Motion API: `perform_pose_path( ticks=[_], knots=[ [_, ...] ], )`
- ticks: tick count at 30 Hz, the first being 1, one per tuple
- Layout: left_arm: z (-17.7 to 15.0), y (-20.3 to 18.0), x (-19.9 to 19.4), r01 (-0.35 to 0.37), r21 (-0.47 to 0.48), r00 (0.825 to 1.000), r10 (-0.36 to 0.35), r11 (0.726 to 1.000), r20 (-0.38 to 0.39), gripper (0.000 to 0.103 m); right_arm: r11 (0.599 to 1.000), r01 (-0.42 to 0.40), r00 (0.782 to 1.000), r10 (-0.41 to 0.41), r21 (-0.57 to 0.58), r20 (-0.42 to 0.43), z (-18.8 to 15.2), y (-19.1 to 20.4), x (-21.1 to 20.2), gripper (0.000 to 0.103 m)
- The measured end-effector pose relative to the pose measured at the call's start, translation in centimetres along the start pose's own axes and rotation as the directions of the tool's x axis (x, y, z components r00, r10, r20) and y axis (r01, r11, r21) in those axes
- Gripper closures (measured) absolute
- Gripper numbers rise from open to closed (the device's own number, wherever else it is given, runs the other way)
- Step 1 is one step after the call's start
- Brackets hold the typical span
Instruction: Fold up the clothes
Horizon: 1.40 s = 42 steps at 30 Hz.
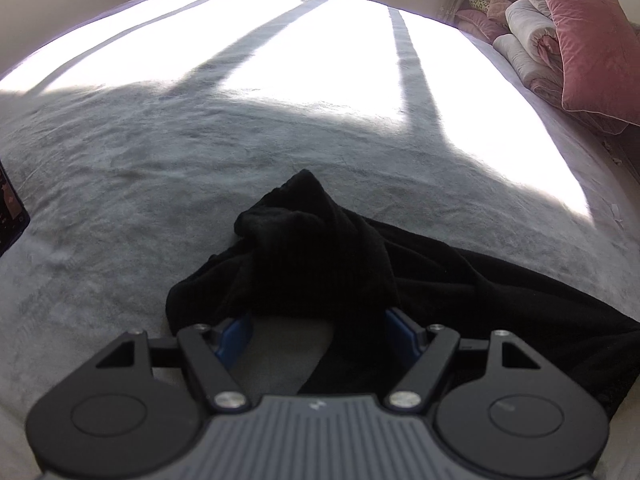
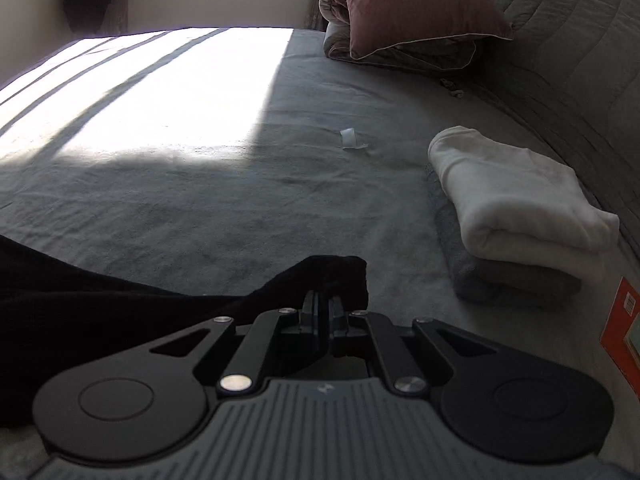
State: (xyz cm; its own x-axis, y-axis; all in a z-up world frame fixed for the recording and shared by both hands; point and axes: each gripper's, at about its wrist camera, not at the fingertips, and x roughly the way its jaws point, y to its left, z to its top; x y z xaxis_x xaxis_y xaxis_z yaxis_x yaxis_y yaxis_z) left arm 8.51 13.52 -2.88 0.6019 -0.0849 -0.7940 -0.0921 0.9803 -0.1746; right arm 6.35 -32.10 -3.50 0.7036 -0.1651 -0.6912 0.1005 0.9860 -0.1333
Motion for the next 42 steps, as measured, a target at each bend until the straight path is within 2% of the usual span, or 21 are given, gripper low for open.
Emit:
perform_pose_path(
  ticks=[2,4,6,8,9,10,12,15,19,23,29,34,35,36,37,38,39,42],
  knots=[
    [0.4,-0.2,0.1,0.008,-0.014,1.0,-0.008,1.0,0.021,0.03,1.0,-0.024,1.0,0.024,-0.005,-0.006,-0.2,0.2,-0.2,0.097],
    [0.9,-0.2,0.2,0.017,-0.036,0.999,-0.015,0.999,0.044,0.03,0.999,-0.044,0.999,0.044,-0.012,-0.002,-0.2,0.4,-0.5,0.088],
    [1.3,-0.1,0.2,0.012,-0.062,0.998,-0.008,0.998,0.066,0.03,0.998,-0.058,0.998,0.058,-0.018,0.01,0.1,0.7,-0.9,0.087],
    [1.7,0.1,0.2,0.008,-0.088,0.996,0.0,0.996,0.089,0.03,0.997,-0.071,0.997,0.072,-0.018,0.025,0.4,0.9,-1.2,0.079],
    [1.9,0.1,0.2,0.005,-0.102,0.995,0.005,0.995,0.1,0.03,0.997,-0.076,0.997,0.076,-0.019,0.033,0.6,1.1,-1.4,0.066],
    [2.1,0.2,0.2,0.003,-0.115,0.994,0.009,0.993,0.111,0.03,0.996,-0.082,0.996,0.083,-0.022,0.043,0.8,1.3,-1.6,0.058],
    [2.4,0.5,0.4,-0.007,-0.137,0.993,0.023,0.991,0.119,0.03,0.994,-0.108,0.992,0.109,-0.029,0.06,1.2,1.9,-2.0,0.058],
    [2.8,0.9,0.7,-0.012,-0.169,0.992,0.033,0.986,0.125,0.031,0.981,-0.19,0.979,0.192,-0.034,0.072,1.7,3.5,-2.2,0.058],
    [3.2,1.5,1.4,-0.014,-0.211,0.99,0.043,0.977,0.134,0.032,0.948,-0.315,0.946,0.318,-0.05,0.066,2.4,6.5,-1.8,0.058],
    [3.5,1.8,2.3,-0.011,-0.241,0.989,0.047,0.97,0.143,0.036,0.895,-0.44,0.895,0.444,-0.071,0.044,2.9,10.0,-1.0,0.058],
    [3.9,1.9,3.7,0.006,-0.284,0.988,0.038,0.959,0.152,0.044,0.829,-0.547,0.835,0.549,-0.114,-0.011,3.8,15.3,0.6,0.058],
    [4.2,1.3,4.9,0.017,-0.285,0.99,0.024,0.958,0.14,0.061,0.786,-0.609,0.793,0.606,-0.105,-0.069,3.8,18.0,2.1,0.058],
    [4.2,1.2,5.1,0.025,-0.287,0.991,0.015,0.958,0.135,0.07,0.781,-0.615,0.788,0.61,-0.11,-0.078,3.7,18.4,2.3,0.058],
    [4.3,1.1,5.3,0.033,-0.289,0.991,0.006,0.957,0.131,0.08,0.776,-0.621,0.784,0.615,-0.114,-0.086,3.5,18.7,2.5,0.058],
    [4.3,1.0,5.5,0.04,-0.291,0.992,-0.003,0.956,0.126,0.085,0.772,-0.625,0.781,0.618,-0.118,-0.092,3.4,18.9,2.6,0.067],
    [4.4,0.9,5.7,0.048,-0.293,0.993,-0.013,0.955,0.121,0.094,0.769,-0.628,0.779,0.62,-0.121,-0.096,3.4,18.9,2.6,0.077],
    [4.4,0.8,5.9,0.055,-0.295,0.993,-0.022,0.954,0.117,0.1,0.773,-0.623,0.782,0.617,-0.12,-0.083,3.5,18.5,2.2,0.095],
    [4.5,0.0,5.8,0.116,-0.281,0.987,-0.079,0.953,0.14,0.101,0.785,-0.608,0.793,0.608,-0.116,-0.042,3.8,17.2,1.1,0.099]
  ],
)
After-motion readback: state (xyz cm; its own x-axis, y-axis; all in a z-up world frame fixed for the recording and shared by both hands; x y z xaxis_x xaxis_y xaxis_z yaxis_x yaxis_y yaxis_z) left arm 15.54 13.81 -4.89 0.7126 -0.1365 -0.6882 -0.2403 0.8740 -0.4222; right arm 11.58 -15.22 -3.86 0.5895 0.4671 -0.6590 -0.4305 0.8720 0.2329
